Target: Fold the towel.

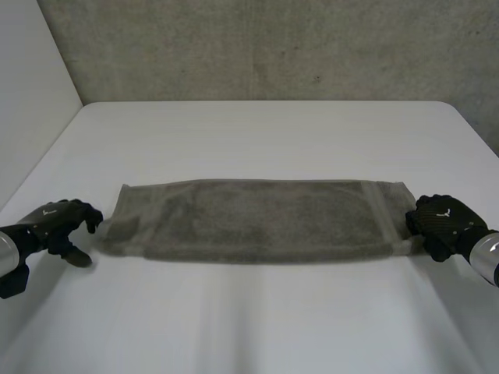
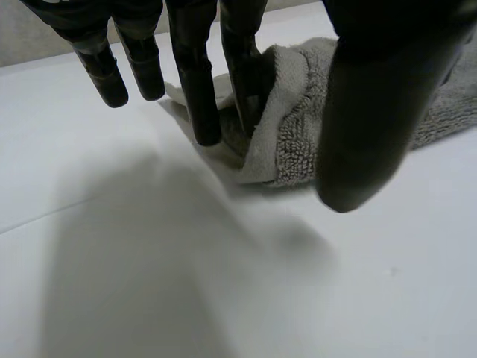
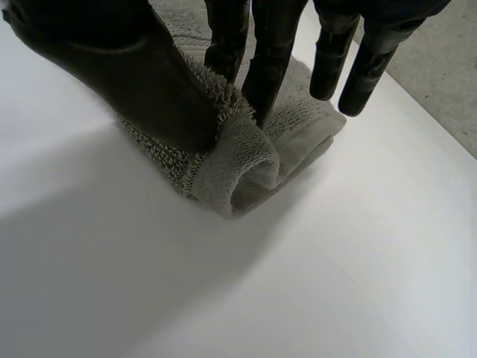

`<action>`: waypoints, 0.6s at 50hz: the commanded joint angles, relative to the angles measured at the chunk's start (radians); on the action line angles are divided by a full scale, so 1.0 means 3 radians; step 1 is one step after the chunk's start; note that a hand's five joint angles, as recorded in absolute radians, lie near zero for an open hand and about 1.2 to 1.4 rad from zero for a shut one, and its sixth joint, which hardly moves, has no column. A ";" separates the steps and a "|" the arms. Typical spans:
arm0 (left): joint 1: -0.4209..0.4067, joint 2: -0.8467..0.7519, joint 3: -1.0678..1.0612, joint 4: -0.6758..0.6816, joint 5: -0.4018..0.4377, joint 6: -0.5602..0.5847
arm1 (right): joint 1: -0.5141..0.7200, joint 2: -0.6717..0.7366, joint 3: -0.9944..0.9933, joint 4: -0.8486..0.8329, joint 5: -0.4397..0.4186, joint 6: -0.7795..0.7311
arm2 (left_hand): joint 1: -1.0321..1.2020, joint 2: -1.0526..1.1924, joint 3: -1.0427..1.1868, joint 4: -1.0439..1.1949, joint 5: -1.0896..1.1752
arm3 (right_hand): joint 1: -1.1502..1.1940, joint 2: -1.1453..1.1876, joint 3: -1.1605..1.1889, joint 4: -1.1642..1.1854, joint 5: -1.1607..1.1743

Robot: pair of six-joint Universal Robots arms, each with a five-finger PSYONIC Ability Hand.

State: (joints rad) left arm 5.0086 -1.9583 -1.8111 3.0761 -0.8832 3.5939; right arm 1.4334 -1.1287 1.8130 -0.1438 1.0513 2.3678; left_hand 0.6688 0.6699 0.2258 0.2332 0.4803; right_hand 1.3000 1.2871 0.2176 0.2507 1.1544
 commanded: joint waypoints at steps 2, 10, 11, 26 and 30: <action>-0.0001 0.0161 0.0014 -0.0027 0.0085 -0.0005 | -0.0181 -0.0114 -0.0025 0.0040 -0.0007 0.0002 | -0.0675 -0.0678 -0.0171 -0.0196 -0.0628 | 0.0321 0.0364 -0.0144 -0.0254 0.0224; -0.0021 0.0397 0.0034 0.0004 0.0193 -0.0005 | -0.0621 -0.0308 -0.0102 0.0280 -0.0278 -0.0013 | -0.1293 -0.1296 -0.0171 -0.0196 -0.1246 | 0.0321 0.0364 -0.0144 -0.0254 0.0224; -0.0046 0.0463 0.0044 0.0004 0.0198 -0.0005 | -0.0722 -0.0338 -0.0157 0.0341 -0.0364 -0.0018 | -0.1380 -0.1384 -0.0171 -0.0196 -0.1333 | 0.0321 0.0364 -0.0144 -0.0254 0.0224; -0.0838 0.0867 0.0152 0.0570 -0.0455 -0.0295 | -0.1040 -0.0466 -0.1099 0.0781 -0.0482 0.0232 | -0.1312 -0.1316 -0.0171 -0.0196 -0.1266 | 0.0321 0.0364 -0.0144 -0.0254 0.0224; -0.0992 0.0959 0.0147 0.0832 -0.0763 -0.0398 | -0.0781 -0.0614 -0.1318 0.0771 -0.0345 0.0528 | -0.1312 -0.1316 -0.0171 -0.0196 -0.1265 | 0.0321 0.0364 -0.0144 -0.0254 0.0224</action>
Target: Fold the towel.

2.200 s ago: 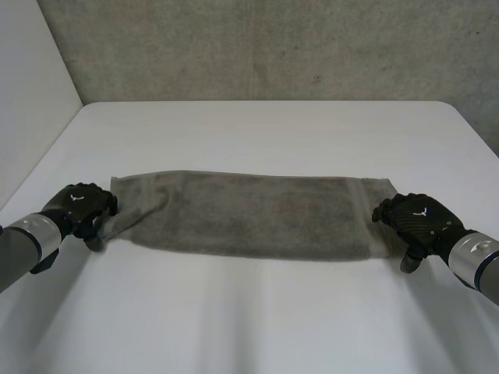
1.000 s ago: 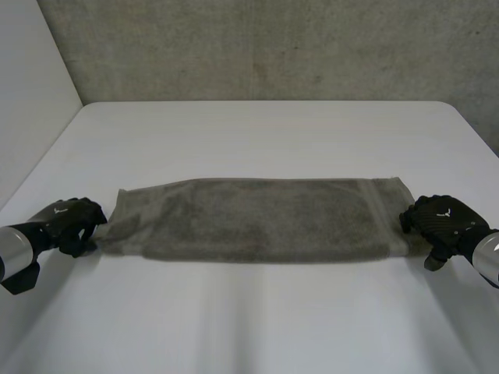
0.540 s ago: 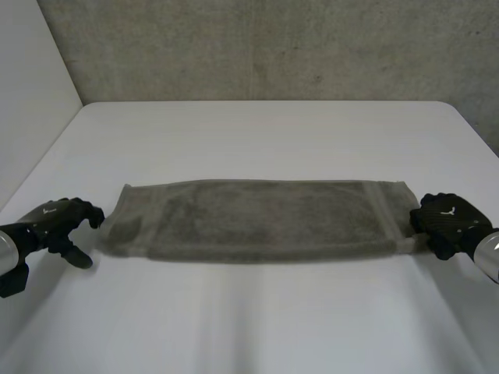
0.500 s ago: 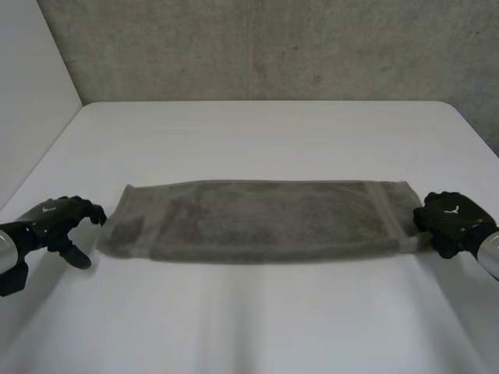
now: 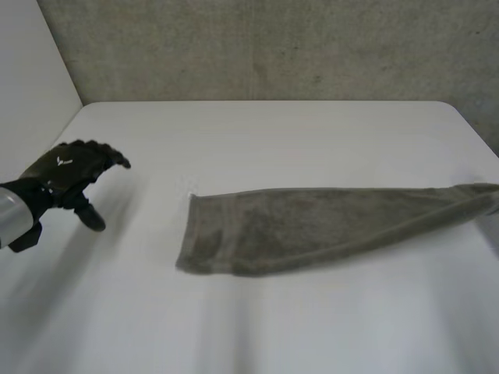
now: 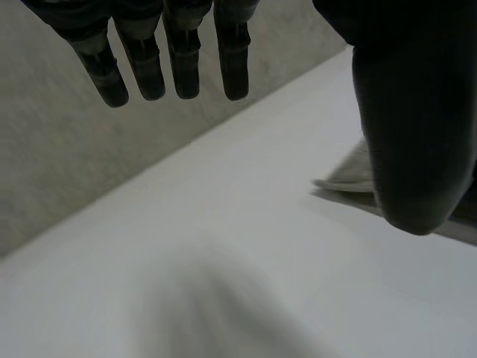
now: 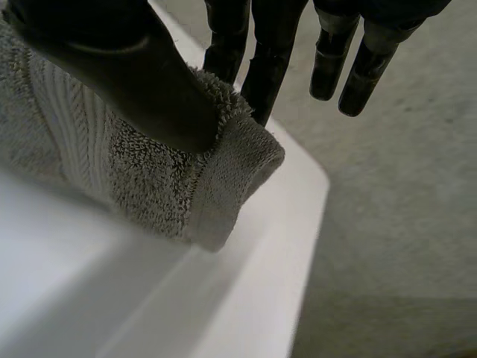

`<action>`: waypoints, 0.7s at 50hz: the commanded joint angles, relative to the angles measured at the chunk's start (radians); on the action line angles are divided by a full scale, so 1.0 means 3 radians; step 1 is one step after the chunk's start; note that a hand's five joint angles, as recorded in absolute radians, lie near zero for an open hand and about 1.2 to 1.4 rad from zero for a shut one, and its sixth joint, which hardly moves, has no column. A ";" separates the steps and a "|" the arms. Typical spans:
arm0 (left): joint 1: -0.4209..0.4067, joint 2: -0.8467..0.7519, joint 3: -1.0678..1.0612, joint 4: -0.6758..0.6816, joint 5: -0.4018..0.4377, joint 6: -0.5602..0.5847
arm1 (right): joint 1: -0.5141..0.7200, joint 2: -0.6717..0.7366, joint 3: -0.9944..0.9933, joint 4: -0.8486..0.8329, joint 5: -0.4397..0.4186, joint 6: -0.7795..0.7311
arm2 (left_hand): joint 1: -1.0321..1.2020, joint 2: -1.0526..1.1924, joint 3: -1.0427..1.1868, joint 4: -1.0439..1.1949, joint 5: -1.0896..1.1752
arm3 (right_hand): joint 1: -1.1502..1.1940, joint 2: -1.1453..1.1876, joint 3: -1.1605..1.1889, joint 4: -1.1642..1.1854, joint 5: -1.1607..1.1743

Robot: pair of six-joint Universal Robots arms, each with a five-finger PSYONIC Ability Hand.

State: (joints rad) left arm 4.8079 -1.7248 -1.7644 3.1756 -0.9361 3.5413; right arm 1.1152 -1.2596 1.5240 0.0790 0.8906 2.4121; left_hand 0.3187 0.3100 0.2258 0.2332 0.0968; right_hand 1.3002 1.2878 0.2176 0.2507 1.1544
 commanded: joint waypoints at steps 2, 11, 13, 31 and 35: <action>-0.0461 0.0242 -0.0004 0.0668 -0.0826 -0.0304 | 0.0455 -0.0209 -0.0432 0.0018 0.0237 0.0453 | -0.0174 -0.0145 -0.0171 -0.0196 -0.0016 | 0.0320 0.0362 -0.0144 -0.0254 0.0224; -0.0717 0.0329 0.0032 0.0756 -0.0965 -0.0356 | 0.1853 -0.0179 -0.0779 0.0003 0.0784 0.0489 | -0.0214 -0.0185 -0.0171 -0.0196 -0.0055 | 0.0320 0.0362 -0.0144 -0.0254 0.0224; -0.0747 0.0329 0.0042 0.0771 -0.0975 -0.0356 | 0.2091 -0.0127 -0.0816 -0.0008 0.0831 0.0489 | -0.0223 -0.0194 -0.0171 -0.0196 -0.0065 | 0.0320 0.0362 -0.0144 -0.0254 0.0224; -0.0850 0.0263 0.0042 0.0874 -0.0981 -0.0647 | 0.4120 0.1166 -0.0959 -0.0499 0.1245 0.0489 | -0.0263 -0.0234 -0.0171 -0.0196 -0.0105 | 0.0320 0.0362 -0.0144 -0.0254 0.0224; -0.0896 0.0248 0.0042 0.0894 -0.0986 -0.0647 | 0.4224 0.1228 -0.0938 -0.0509 0.1255 0.0504 | -0.0263 -0.0234 -0.0171 -0.0196 -0.0105 | 0.0320 0.0362 -0.0144 -0.0254 0.0224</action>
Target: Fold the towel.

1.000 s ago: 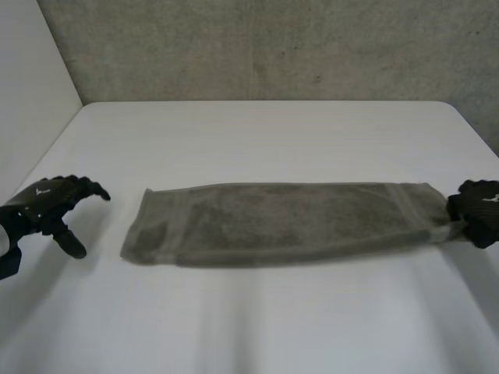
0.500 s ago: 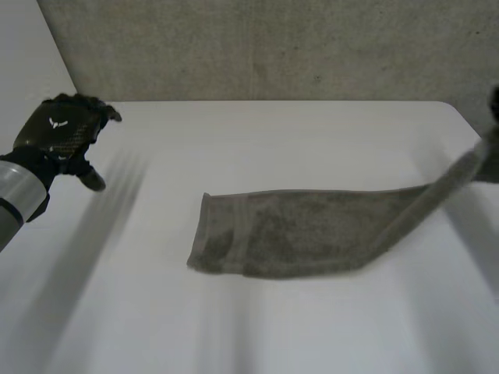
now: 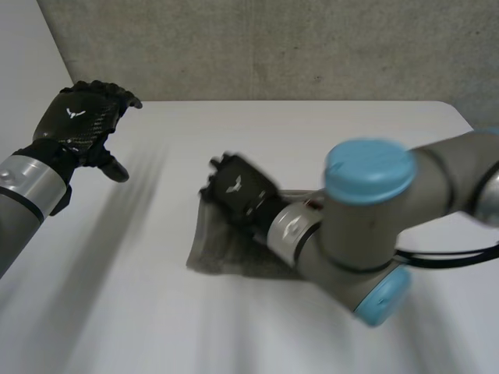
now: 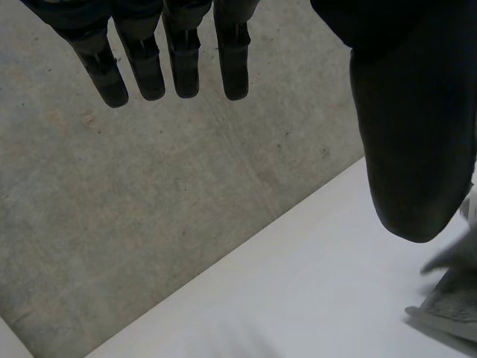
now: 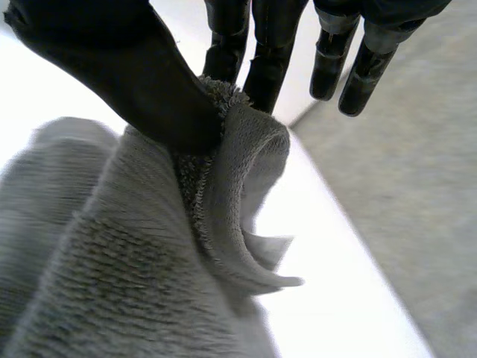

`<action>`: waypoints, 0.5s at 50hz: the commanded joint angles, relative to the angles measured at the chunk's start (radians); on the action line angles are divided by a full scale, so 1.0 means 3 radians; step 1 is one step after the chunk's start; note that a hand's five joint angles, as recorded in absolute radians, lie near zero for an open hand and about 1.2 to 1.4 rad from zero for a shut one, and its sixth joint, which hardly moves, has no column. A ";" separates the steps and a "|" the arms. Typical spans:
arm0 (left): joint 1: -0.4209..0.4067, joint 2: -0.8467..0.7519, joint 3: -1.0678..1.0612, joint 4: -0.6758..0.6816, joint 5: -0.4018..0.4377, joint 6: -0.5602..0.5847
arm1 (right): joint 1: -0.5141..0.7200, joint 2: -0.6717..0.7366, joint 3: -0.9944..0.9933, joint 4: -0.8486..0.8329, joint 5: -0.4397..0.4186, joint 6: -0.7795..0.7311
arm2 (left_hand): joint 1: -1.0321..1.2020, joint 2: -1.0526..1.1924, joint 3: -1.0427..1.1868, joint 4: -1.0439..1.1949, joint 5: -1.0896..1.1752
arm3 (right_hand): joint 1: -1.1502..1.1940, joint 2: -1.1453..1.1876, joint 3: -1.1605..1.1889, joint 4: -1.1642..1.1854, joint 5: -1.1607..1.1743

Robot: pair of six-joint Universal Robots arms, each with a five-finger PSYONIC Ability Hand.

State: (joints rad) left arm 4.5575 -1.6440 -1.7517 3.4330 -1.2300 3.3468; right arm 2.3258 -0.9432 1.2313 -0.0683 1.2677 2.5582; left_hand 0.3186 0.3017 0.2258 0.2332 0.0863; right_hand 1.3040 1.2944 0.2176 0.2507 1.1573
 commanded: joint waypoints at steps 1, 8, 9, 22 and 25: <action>-0.0082 -0.0032 0.0005 0.0051 -0.0006 0.0001 | 0.0204 0.0173 0.0047 -0.0013 0.0018 0.0022 | -0.0262 -0.0206 -0.0171 -0.0196 -0.0070 | -0.1462 -0.1430 -0.0144 -0.0254 -0.1555; -0.0337 -0.0114 0.0173 0.0082 -0.0185 -0.0009 | 0.0061 -0.0346 0.0353 0.0028 0.0074 0.0165 | -0.0301 -0.0245 -0.0171 -0.0196 -0.0109 | -0.3765 -0.3733 -0.0144 -0.0254 -0.3858; -0.0398 -0.0124 0.0214 0.0082 -0.0205 -0.0029 | 0.0061 -0.0348 0.0354 0.0028 0.0075 0.0165 | -0.0292 -0.0235 -0.0171 -0.0196 -0.0099 | -0.3765 -0.3733 -0.0144 -0.0254 -0.3858; -0.0934 -0.0384 0.0454 0.0077 -0.0205 -0.0387 | -0.1370 -0.1534 0.1809 0.0115 -0.0063 0.0631 | -0.0272 -0.0216 -0.0171 -0.0196 -0.0079 | -0.3765 -0.3733 -0.0144 -0.0254 -0.3858; -0.1114 -0.0563 0.0460 0.0077 -0.0216 -0.0372 | -0.1585 -0.1545 0.2137 0.0100 -0.0257 0.0443 | -0.0243 -0.0186 -0.0171 -0.0196 -0.0050 | -0.3765 -0.3733 -0.0144 -0.0254 -0.3858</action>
State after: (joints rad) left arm 4.3158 -1.7314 -1.6254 3.4564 -1.2949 3.2409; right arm 1.9982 -1.3842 1.6718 -0.0404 1.2634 2.7581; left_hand 0.2968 0.2907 0.2258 0.2332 0.0785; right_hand 0.2455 0.2502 0.2176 0.2507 0.0623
